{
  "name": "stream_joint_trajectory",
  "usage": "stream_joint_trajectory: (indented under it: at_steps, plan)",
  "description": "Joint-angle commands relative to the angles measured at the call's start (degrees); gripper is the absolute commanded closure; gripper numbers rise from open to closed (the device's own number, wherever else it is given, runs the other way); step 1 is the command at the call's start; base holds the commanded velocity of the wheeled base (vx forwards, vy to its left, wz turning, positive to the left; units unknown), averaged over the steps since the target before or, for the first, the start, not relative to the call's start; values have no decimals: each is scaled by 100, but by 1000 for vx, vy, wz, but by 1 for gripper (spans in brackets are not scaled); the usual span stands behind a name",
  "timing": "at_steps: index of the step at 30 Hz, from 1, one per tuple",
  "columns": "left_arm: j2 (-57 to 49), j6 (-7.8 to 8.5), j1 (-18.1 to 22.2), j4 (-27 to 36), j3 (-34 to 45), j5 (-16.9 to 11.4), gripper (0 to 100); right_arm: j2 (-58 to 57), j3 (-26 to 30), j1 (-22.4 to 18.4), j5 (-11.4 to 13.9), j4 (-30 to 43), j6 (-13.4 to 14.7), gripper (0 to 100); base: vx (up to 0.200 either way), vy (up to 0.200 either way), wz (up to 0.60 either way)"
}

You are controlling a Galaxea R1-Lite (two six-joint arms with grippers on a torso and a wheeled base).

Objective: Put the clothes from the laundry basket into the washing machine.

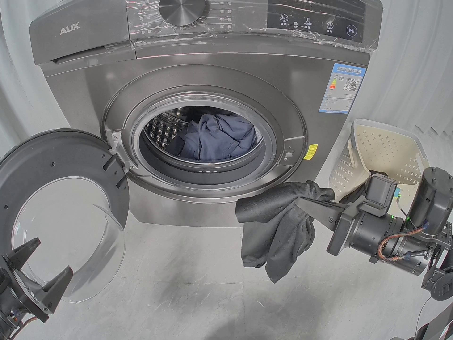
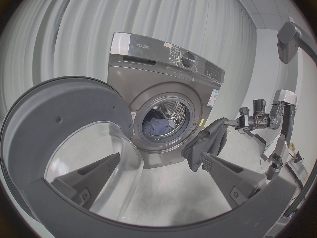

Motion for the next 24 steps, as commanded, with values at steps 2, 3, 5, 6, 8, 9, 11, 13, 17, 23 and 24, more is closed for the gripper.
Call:
stream_joint_trajectory:
  at_steps: [2, 3, 5, 6, 8, 9, 11, 13, 17, 23, 24]
  plan:
    - [104, -1, -14, -37, 22, -1, 0, 104, 0, 0, 0, 0, -10, 100, 0, 200, 0]
    - [122, -1, -23, -46, 22, -1, 0, 113, 0, 0, 0, 0, -10, 100, 0, 200, 0]
    - [131, -1, -32, -46, 13, -27, 0, 175, -27, 9, 0, -8, -10, 100, 0, 0, 0]
    - [166, -1, -40, -54, 13, -62, 0, 201, -53, 9, 0, 0, -10, 100, 0, 0, 0]
    - [254, -10, -40, -54, 4, -142, 0, 280, -132, 53, -9, -8, -1, 100, 0, 0, 0]
    - [289, -10, -40, -54, 4, -168, 0, 315, -167, 79, -9, -8, 7, 100, 0, 0, 0]
    - [421, -10, -40, -63, -22, -221, 0, 403, -246, 97, -18, -70, -1, 100, 0, 0, 0]
    - [658, -10, -49, -81, -75, -326, 0, 570, -378, 158, -53, -263, -1, 100, 0, 0, 0]
    - [1089, -54, -49, -107, -207, -678, 0, 896, -677, 290, -176, -518, 16, 100, 0, 0, 0]
    - [1932, -10, -58, -599, -277, -933, 0, 1388, -1187, 510, -255, -993, 148, 100, 0, 0, 0]
    - [2073, -10, -93, -749, -277, -933, 0, 1476, -1275, 519, -281, -1081, 139, 100, 0, 0, 0]
